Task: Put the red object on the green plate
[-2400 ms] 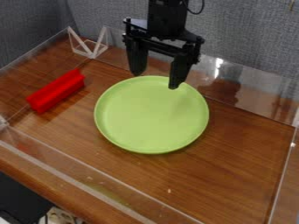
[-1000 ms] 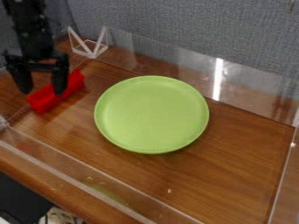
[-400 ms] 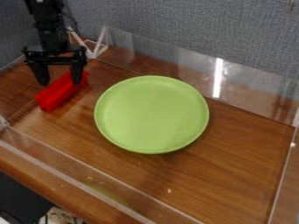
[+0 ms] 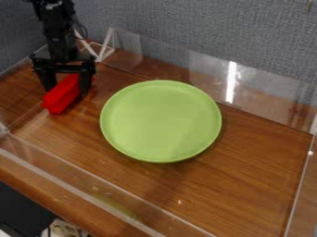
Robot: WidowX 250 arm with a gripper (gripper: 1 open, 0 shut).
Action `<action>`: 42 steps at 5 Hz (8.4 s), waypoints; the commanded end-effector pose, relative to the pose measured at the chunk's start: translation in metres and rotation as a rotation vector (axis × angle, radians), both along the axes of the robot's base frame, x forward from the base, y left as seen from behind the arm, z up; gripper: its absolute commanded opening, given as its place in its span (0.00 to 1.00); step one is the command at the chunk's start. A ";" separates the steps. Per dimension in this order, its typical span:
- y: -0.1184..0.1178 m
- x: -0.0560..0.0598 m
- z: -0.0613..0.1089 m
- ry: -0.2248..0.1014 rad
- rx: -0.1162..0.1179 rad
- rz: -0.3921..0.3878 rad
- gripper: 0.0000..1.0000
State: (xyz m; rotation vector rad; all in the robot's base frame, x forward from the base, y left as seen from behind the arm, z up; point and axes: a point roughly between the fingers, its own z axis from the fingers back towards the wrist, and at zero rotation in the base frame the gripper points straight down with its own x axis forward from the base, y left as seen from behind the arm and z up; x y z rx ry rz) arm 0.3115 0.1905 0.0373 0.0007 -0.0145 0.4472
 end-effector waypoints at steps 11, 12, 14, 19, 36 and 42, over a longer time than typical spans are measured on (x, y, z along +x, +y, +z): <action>-0.031 0.000 0.082 -0.102 0.001 -0.029 0.00; -0.070 -0.004 0.106 -0.141 -0.026 -0.074 0.00; -0.098 0.003 0.076 -0.126 -0.035 -0.095 1.00; -0.100 0.014 -0.001 -0.050 -0.027 -0.036 1.00; -0.126 0.033 0.073 -0.168 -0.051 0.240 1.00; -0.140 0.025 0.131 -0.239 -0.028 0.098 1.00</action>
